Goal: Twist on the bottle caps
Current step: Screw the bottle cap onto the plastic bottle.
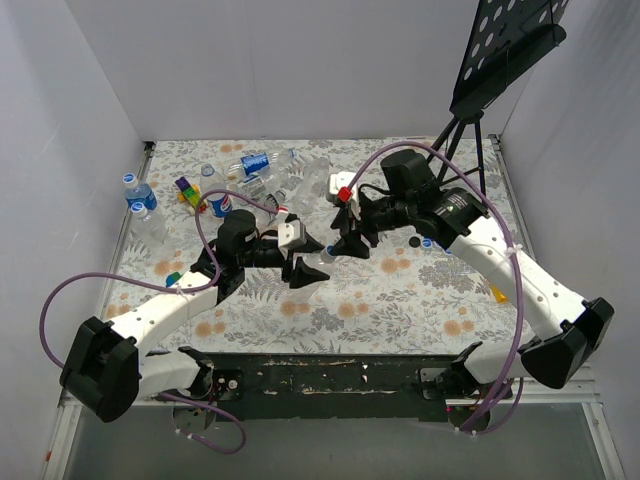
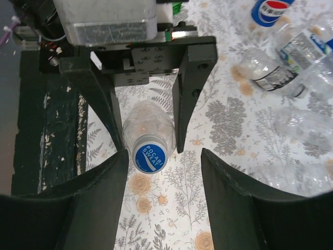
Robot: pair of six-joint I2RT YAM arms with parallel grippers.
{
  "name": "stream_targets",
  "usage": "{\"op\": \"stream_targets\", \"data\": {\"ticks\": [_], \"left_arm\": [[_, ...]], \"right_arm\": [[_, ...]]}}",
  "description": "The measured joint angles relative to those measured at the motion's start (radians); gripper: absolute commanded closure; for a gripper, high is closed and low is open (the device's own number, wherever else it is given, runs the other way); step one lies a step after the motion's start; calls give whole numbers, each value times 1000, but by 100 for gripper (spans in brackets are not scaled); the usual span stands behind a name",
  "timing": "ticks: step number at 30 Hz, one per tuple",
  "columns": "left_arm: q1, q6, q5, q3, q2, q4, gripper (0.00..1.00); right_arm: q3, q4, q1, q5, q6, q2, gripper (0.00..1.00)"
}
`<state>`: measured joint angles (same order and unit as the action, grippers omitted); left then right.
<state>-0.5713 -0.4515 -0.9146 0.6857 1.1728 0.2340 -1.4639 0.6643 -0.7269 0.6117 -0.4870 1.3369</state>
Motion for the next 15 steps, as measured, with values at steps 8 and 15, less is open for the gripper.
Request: {"op": "stream_targets", "data": {"ticks": [8, 15], "left_arm": [[1, -6, -46, 0, 0, -2, 100], [1, -11, -53, 0, 0, -2, 100]], "right_arm": [[-2, 82, -16, 62, -92, 39, 41], [-8, 104, -30, 69, -114, 60, 68]]}}
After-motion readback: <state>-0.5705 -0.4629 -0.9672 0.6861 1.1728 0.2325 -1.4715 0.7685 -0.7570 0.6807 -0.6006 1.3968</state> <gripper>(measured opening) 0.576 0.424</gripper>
